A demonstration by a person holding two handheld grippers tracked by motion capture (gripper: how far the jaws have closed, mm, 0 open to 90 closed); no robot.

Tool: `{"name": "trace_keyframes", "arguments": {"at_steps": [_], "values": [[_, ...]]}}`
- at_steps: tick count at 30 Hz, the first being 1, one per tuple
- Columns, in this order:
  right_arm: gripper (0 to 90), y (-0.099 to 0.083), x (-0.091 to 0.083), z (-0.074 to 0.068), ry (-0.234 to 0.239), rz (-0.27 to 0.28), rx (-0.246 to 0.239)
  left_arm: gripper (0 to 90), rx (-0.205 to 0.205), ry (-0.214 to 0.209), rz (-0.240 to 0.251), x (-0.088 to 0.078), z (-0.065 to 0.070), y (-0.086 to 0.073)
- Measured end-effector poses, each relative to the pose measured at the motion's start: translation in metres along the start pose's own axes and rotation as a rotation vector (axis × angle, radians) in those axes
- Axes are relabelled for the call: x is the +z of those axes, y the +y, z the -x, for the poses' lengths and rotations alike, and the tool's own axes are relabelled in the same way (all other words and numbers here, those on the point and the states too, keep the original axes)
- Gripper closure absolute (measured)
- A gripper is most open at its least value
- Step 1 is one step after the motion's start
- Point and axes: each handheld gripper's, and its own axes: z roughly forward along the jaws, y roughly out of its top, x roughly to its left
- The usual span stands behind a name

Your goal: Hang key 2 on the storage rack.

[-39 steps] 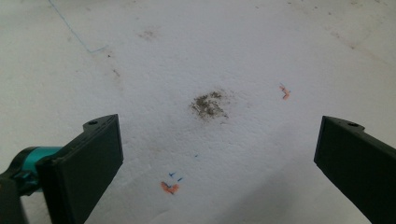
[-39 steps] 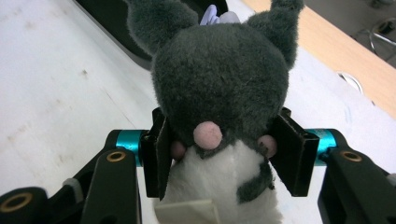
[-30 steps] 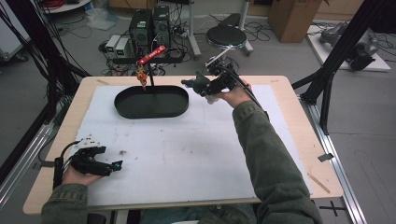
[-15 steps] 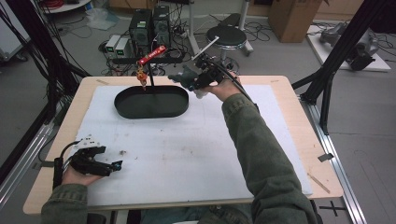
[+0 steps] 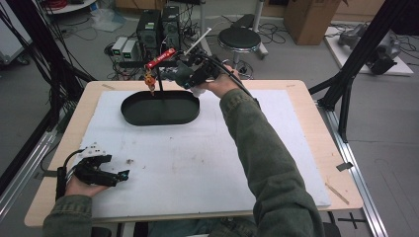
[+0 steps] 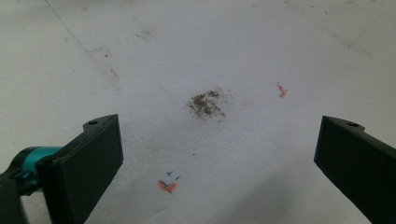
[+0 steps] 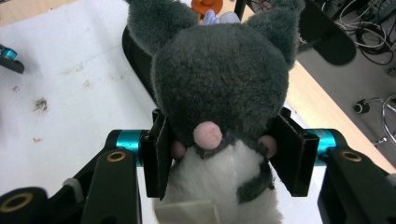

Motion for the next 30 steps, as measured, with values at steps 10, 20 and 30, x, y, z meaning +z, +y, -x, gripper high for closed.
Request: {"name": "trace_keyframes", "arguments": {"at_steps": [10,20,30], "values": [[45.6,0.016,0.015,0.002,0.003,0.005,0.007,1.7,0.002,0.010,0.003,0.000,-0.001,-0.001],[45.4,0.021,0.022,0.010,-0.071,-0.028,0.041,1.7,0.018,0.014,0.028,-0.003,0.001,0.000],[44.9,0.025,0.034,0.010,-0.089,0.005,0.068,1.7,0.023,0.011,0.022,-0.001,0.001,0.000]]}}
